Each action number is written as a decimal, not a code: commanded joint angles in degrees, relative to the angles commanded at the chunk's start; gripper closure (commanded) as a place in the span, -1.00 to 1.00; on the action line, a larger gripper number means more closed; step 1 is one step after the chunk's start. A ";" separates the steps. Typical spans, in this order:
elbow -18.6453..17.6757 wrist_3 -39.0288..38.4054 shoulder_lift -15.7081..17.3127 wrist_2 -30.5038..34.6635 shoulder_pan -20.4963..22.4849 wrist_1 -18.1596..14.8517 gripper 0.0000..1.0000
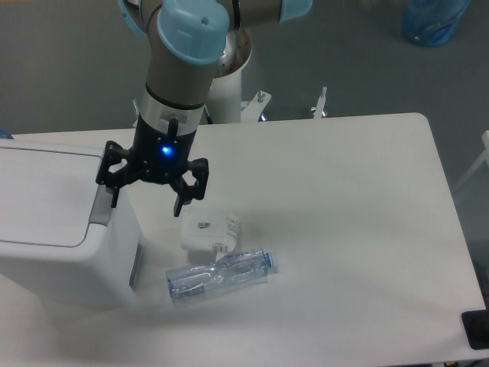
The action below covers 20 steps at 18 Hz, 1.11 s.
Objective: Open the trash can
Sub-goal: 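Push the trash can lid open with the gripper fingers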
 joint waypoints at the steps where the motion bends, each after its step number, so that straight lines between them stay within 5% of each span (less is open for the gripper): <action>1: 0.17 -0.26 0.09 -0.09 0.00 -0.17 -1.00; 20: 0.09 -2.11 -0.26 0.00 -1.67 2.02 -1.00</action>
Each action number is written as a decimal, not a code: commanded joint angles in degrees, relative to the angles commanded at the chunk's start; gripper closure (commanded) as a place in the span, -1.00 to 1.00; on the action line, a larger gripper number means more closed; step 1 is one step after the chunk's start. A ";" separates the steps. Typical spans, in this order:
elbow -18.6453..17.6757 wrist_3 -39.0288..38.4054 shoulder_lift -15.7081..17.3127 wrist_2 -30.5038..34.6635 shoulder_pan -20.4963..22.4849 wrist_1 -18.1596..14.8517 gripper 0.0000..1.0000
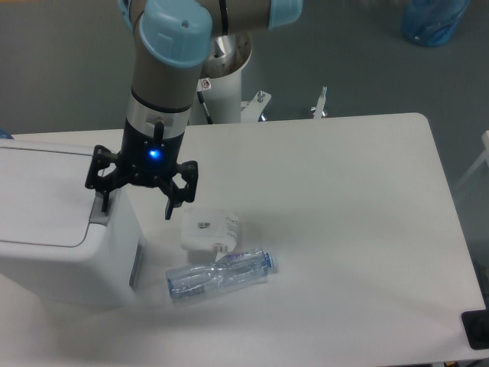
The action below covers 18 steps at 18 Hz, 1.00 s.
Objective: Open the trash can
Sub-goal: 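Push the trash can lid open with the gripper fingers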
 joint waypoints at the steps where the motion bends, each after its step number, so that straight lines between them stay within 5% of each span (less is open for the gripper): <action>1: -0.17 0.09 0.00 0.00 0.00 0.00 -1.00; 18: -0.88 0.09 0.09 0.18 0.00 0.09 -1.00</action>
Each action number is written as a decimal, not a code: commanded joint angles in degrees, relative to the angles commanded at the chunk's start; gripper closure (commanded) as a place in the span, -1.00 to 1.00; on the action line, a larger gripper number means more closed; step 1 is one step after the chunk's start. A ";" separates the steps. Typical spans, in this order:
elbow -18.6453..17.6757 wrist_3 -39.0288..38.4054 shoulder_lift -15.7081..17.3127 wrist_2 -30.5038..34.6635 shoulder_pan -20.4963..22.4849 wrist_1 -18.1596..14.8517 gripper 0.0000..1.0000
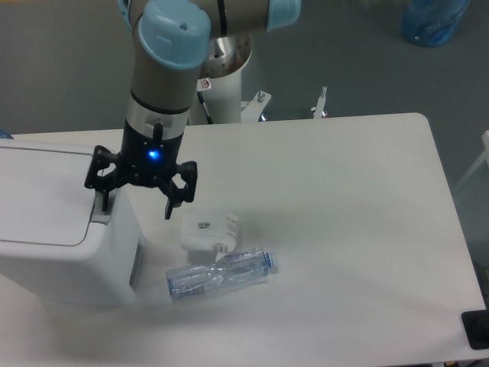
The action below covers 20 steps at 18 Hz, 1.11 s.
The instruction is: Open the trash can
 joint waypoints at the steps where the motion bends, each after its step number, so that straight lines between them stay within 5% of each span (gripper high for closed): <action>1: 0.00 0.09 -0.09 0.00 0.00 0.09 -1.00; 14: 2.81 0.70 0.17 1.23 0.70 0.00 -1.00; 20: 3.60 8.06 0.35 3.25 7.80 0.35 -1.00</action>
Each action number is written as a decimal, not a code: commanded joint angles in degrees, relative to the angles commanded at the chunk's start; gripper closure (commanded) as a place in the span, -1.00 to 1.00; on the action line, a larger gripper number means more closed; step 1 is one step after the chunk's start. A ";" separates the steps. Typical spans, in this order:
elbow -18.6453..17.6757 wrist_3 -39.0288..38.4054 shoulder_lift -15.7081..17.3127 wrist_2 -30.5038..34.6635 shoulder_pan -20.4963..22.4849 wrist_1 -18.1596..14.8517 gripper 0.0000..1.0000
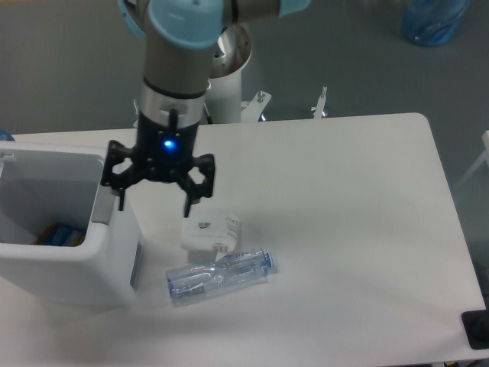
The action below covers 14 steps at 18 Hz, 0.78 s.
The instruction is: Open the trash can
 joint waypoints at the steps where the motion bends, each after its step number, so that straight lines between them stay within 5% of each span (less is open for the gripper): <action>1: 0.00 2.29 -0.17 0.70 1.67 0.00 -1.00; 5: -0.09 12.57 -1.05 1.32 6.42 0.00 -1.00; 8: -0.09 22.22 -3.86 3.68 11.87 0.09 -1.00; 14: 0.88 37.71 -11.51 12.57 15.05 0.96 -1.00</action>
